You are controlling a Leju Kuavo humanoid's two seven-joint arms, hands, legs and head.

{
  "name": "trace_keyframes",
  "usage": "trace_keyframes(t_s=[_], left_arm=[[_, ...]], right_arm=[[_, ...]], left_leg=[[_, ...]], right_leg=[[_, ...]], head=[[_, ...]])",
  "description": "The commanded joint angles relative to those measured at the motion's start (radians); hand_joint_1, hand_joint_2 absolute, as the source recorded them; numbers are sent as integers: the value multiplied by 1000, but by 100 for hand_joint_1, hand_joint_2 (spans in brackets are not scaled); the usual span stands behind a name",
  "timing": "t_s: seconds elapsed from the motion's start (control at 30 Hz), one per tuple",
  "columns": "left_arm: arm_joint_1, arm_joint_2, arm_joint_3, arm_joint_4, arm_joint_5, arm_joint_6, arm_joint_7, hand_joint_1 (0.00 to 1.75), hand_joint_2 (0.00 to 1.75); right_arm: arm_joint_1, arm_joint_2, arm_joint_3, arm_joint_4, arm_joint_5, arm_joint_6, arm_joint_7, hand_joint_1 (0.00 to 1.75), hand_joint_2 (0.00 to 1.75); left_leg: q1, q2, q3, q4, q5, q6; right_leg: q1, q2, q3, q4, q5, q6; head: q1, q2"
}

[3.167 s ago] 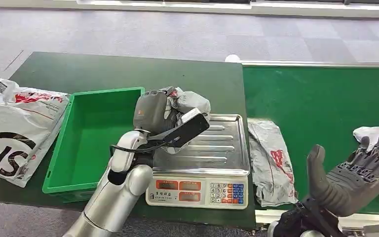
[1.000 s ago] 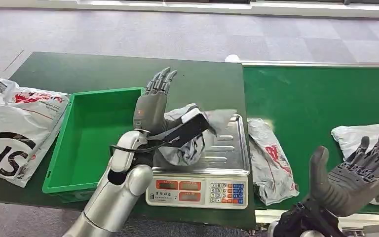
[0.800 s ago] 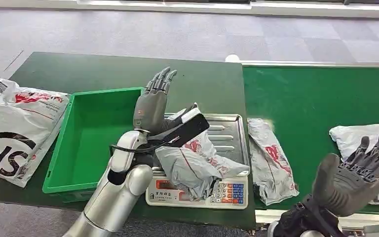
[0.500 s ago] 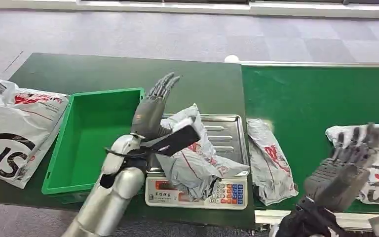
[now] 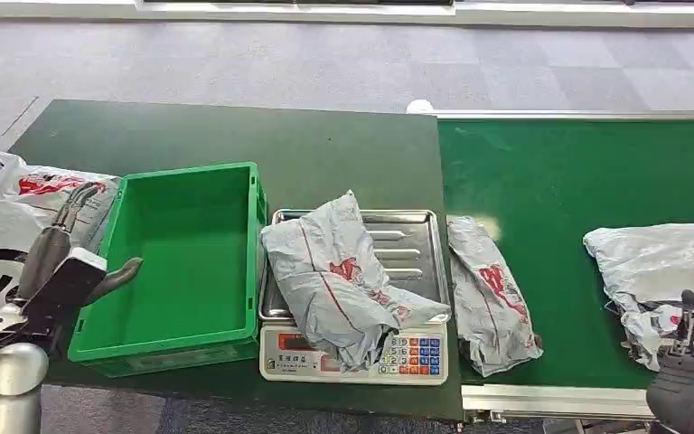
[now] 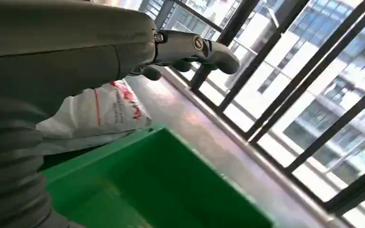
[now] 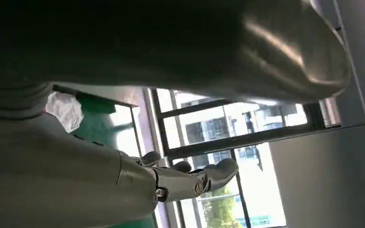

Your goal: Moved the parcel from conveyor to table for the left to box.

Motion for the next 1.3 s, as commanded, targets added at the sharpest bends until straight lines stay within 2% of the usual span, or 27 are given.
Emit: trace_keyframes(t_s=[0.03, 0.13, 0.27, 0.33, 0.37, 0.5, 0.57, 0.6, 0.7, 0.77, 0.83, 0.87, 1.0, 1.03, 1.13, 1.2, 1.3], left_arm=[[-121, -66, 214, 16, 506, 204, -9, 0, 175], [-132, -61, 229, 30, 561, 203, -33, 0, 175], [-106, 3, 111, 14, 575, 137, -44, 0, 175], [-98, -4, 98, 5, 570, 138, -44, 0, 175], [-73, 37, 38, -6, 514, 100, -38, 0, 175], [-5, 73, -144, -30, 363, 12, -2, 0, 175], [-1, 74, -169, -24, 344, 13, -2, 0, 175], [-2, 106, -225, -15, 311, -25, 11, 0, 175], [-17, 127, -330, 9, 226, -48, 20, 0, 175], [-47, 128, -439, 35, 171, -56, 17, 0, 175], [-91, 144, -552, 66, 165, -49, 39, 0, 175], [-96, 142, -565, 71, 168, -38, 43, 0, 175], [-104, 155, -578, 72, 166, -39, 44, 0, 175], [-117, 166, -617, 81, 148, -44, 56, 0, 175], [-135, 141, -692, 105, 94, -13, 86, 0, 175], [-148, 81, -753, 127, 2, 42, 127, 0, 175], [-168, 32, -834, 163, -56, 87, 161, 0, 175]], right_arm=[[-26, 42, -33, 9, 20, -51, 2, 0, 0], [-29, 42, -27, 6, 21, -71, 5, 0, 0], [-12, 42, -17, 0, 18, -124, -9, 0, 0], [-12, 42, -17, 0, 17, -124, -10, 0, 0], [-15, 42, -19, 2, 14, -130, -12, 0, 0], [-32, 42, -10, 12, 15, -138, -9, 0, 0], [-36, 42, -5, 14, 19, -140, -8, 0, 0], [-36, 38, 2, 18, 22, -138, -9, 0, 0], [-40, 25, 28, 31, 25, -158, -12, 0, 0], [-30, -11, 84, 53, 26, -203, -24, 0, 0], [-2, -89, 178, 84, 5, -290, -50, 0, 0], [2, -100, 192, 90, 0, -305, -58, 0, 0], [9, -115, 205, 94, -8, -315, -64, 0, 0], [20, -143, 230, 97, -19, -330, -67, 0, 0], [17, -188, 271, 117, -41, -354, -76, 0, 0], [-10, -228, 309, 150, -54, -351, -71, 0, 0], [-55, -263, 354, 204, -63, -356, -71, 0, 0]], left_leg=[[2, -1, -2, 1, 1, 0], [0, -1, 1, -1, 2, -1], [1, -2, 1, 0, 2, -2], [1, -2, 1, -1, 3, -1], [1, -2, 1, 0, 2, -1], [1, -2, 1, -1, 3, -1], [0, -3, 2, -2, 3, -1], [1, -4, 2, -5, 5, -1], [1, -3, 1, -1, 3, -1], [1, -3, 1, -4, 5, -1], [1, -6, 1, -2, 4, -1], [1, -9, 1, -3, 5, -1], [1, -4, 1, -3, 5, 0], [0, -3, 1, -2, 4, 0], [1, -5, 1, -2, 4, 0], [1, -5, 2, -2, 4, 0], [1, -5, 2, -3, 5, 1]], right_leg=[[2, -1, 0, 0, 1, -1], [2, -1, 1, -1, 1, -1], [2, -2, 1, 0, 1, 0], [3, -2, 2, -1, 1, 0], [2, -2, 2, -1, 1, 0], [2, -2, 2, -1, 1, 0], [2, -3, 3, -2, 1, 0], [2, -4, 4, -5, 3, 0], [2, -2, 2, -2, 2, 0], [3, -3, 3, -4, 3, -1], [2, -5, 4, -3, 1, 0], [2, -8, 5, -4, 2, 0], [3, -4, 4, -5, 3, 0], [2, -2, 3, -3, 3, 0], [2, -4, 3, -4, 3, 0], [2, -4, 4, -4, 3, 0], [2, -4, 4, -5, 4, 1]], head=[[0, 0], [0, 0], [0, 0], [0, 0], [0, 0], [0, 0], [0, 0], [0, 0], [0, 0], [0, 0], [0, 0], [0, 0], [0, 0], [0, 0], [0, 0], [0, 0], [0, 0]])
